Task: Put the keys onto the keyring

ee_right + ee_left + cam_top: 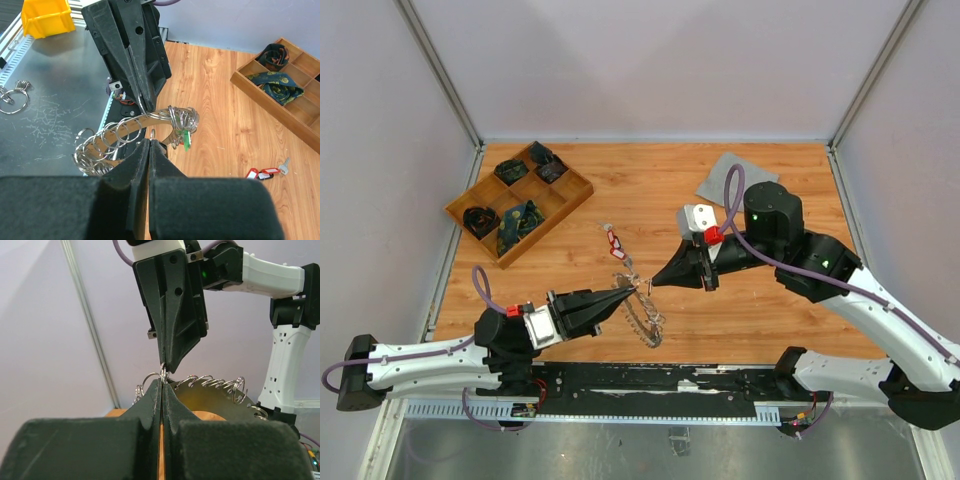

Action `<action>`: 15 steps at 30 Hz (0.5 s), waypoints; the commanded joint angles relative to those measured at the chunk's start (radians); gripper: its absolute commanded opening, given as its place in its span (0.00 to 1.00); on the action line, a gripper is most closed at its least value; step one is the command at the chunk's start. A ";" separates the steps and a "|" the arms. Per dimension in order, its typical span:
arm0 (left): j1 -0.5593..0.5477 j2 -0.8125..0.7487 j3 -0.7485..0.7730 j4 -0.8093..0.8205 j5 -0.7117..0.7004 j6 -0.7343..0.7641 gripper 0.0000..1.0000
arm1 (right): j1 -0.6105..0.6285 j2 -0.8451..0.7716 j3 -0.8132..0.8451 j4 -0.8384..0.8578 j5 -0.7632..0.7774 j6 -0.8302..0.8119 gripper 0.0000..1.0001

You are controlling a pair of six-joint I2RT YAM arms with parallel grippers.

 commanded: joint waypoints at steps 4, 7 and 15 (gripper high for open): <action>-0.008 -0.010 0.044 0.043 -0.041 0.014 0.00 | 0.022 0.014 0.057 -0.039 -0.030 -0.043 0.00; -0.007 -0.009 0.045 0.042 -0.052 0.008 0.01 | 0.022 0.023 0.058 -0.036 -0.047 -0.043 0.01; -0.007 -0.002 0.047 0.042 -0.062 0.007 0.01 | 0.024 0.037 0.057 -0.014 -0.075 -0.032 0.00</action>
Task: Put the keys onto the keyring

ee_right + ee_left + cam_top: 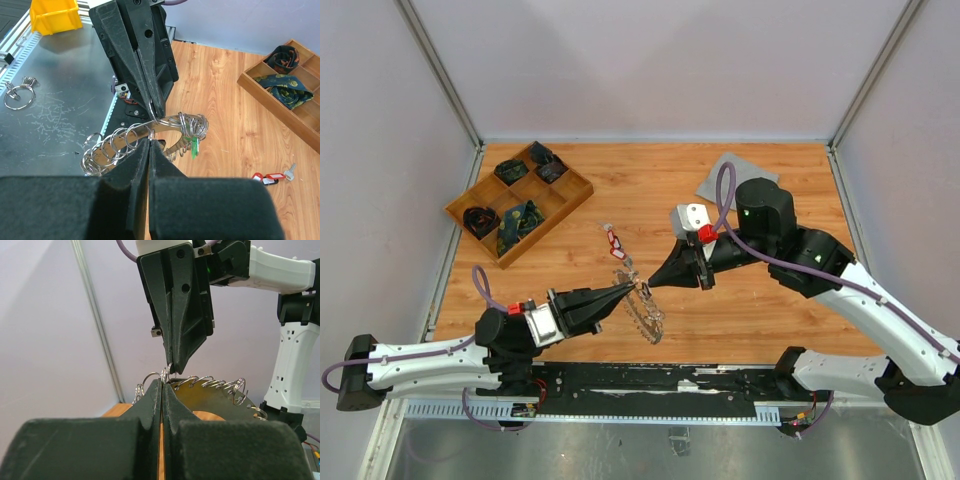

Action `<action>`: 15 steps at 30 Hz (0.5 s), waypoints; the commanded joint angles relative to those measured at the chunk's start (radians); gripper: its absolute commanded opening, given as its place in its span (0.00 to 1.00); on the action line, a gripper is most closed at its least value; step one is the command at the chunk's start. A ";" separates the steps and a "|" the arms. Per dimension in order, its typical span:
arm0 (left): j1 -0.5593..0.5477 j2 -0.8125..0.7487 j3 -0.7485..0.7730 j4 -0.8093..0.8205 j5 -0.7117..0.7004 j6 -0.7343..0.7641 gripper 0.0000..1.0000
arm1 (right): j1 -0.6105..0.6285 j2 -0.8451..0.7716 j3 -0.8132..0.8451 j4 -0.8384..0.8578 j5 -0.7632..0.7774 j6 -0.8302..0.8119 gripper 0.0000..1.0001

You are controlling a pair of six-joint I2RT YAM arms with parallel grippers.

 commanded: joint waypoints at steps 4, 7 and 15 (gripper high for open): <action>-0.008 0.002 0.050 0.052 -0.023 0.003 0.01 | 0.027 0.007 0.026 0.035 -0.054 0.002 0.01; -0.007 0.003 0.050 0.052 -0.025 0.003 0.00 | 0.030 0.011 0.025 0.046 -0.059 0.006 0.01; -0.008 0.006 0.051 0.053 -0.022 0.000 0.01 | 0.033 0.010 0.018 0.070 -0.053 0.016 0.01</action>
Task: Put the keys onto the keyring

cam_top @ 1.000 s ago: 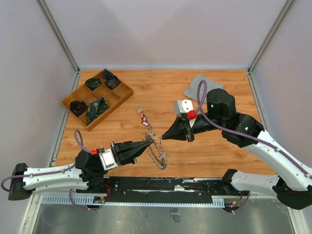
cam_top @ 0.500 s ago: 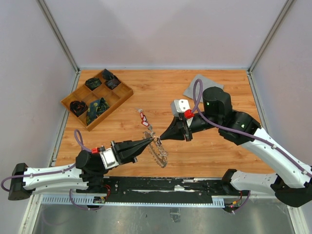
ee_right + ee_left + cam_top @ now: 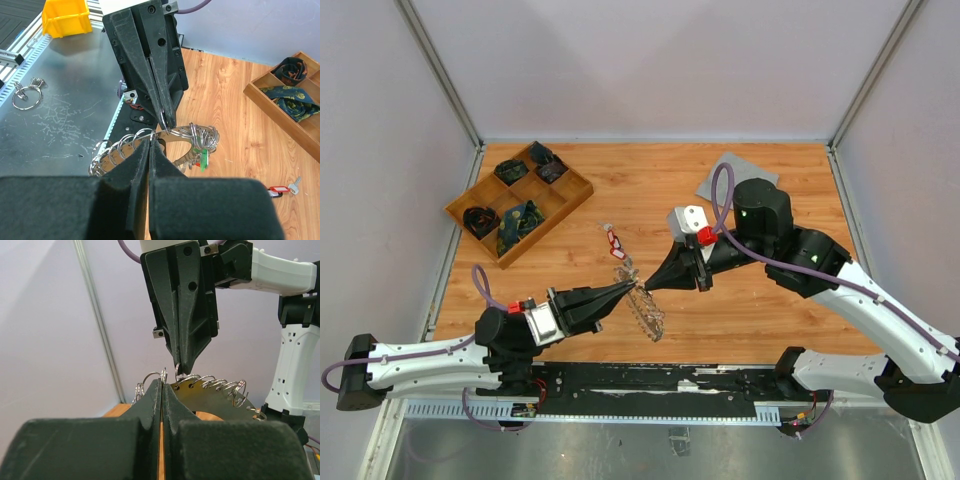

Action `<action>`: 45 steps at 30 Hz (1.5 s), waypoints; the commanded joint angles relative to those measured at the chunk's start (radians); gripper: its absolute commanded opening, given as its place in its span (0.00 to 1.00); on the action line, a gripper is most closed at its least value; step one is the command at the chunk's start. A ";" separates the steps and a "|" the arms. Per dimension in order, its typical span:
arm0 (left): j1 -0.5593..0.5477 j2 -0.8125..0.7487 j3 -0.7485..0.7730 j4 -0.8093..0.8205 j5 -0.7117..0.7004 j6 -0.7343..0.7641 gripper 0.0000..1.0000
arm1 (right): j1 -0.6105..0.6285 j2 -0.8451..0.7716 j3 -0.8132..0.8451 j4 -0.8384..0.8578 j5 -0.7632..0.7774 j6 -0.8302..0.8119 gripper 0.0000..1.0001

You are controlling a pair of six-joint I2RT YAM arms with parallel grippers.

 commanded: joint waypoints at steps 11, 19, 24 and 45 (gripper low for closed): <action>-0.008 -0.009 0.038 0.040 0.005 -0.003 0.01 | 0.015 -0.023 -0.011 0.082 0.061 0.037 0.01; -0.008 -0.018 0.037 0.040 0.001 -0.003 0.01 | 0.015 -0.024 -0.019 0.065 0.093 0.039 0.01; -0.008 -0.019 0.036 0.042 0.001 -0.004 0.01 | 0.016 -0.026 -0.026 0.059 0.106 0.040 0.01; -0.007 -0.020 0.036 0.033 -0.015 0.009 0.01 | 0.015 -0.019 -0.029 0.022 0.141 0.044 0.01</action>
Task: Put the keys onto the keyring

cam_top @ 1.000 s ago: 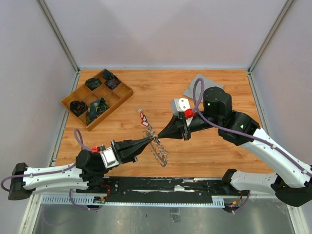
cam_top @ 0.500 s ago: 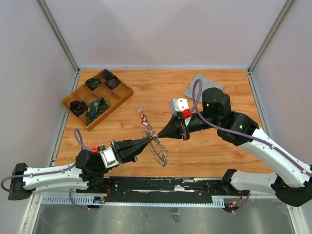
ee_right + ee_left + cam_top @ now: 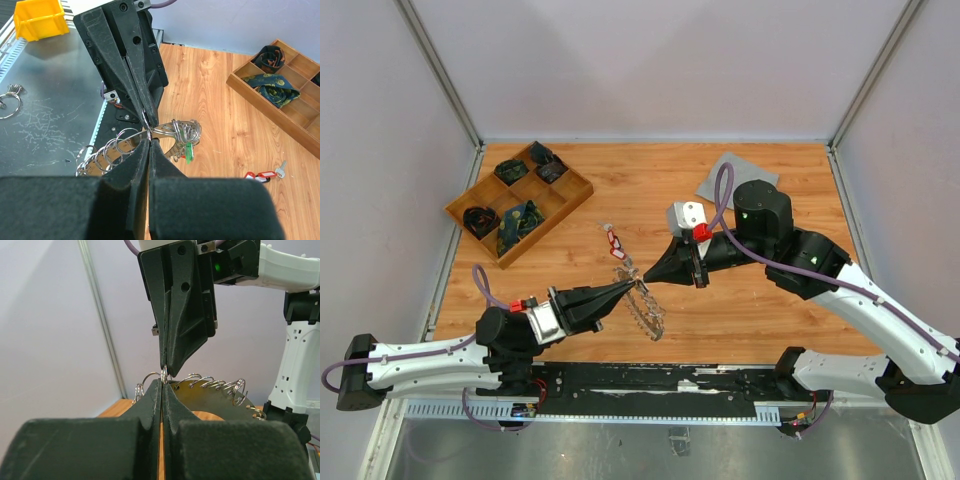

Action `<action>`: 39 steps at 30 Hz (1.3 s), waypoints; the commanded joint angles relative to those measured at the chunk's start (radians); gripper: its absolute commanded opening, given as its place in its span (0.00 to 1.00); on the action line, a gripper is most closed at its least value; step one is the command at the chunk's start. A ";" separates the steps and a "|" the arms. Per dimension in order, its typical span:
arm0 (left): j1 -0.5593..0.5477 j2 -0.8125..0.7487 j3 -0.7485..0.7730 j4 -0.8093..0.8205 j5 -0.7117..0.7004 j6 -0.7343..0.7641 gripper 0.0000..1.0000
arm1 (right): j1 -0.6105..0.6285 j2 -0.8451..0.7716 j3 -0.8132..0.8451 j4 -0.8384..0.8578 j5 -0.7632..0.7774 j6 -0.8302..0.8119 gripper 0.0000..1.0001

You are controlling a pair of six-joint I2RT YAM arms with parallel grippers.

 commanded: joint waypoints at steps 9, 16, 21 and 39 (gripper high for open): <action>-0.008 0.009 0.055 0.004 -0.031 0.058 0.01 | 0.016 -0.006 -0.013 -0.019 0.080 0.038 0.01; -0.009 0.017 0.062 -0.008 -0.055 0.093 0.01 | 0.016 0.004 -0.009 -0.039 0.113 0.056 0.01; -0.009 0.020 0.063 -0.010 -0.064 0.107 0.00 | 0.015 0.001 -0.014 -0.042 0.138 0.066 0.01; -0.008 0.014 0.075 -0.056 -0.071 0.127 0.01 | 0.015 0.041 0.011 -0.077 0.118 0.067 0.01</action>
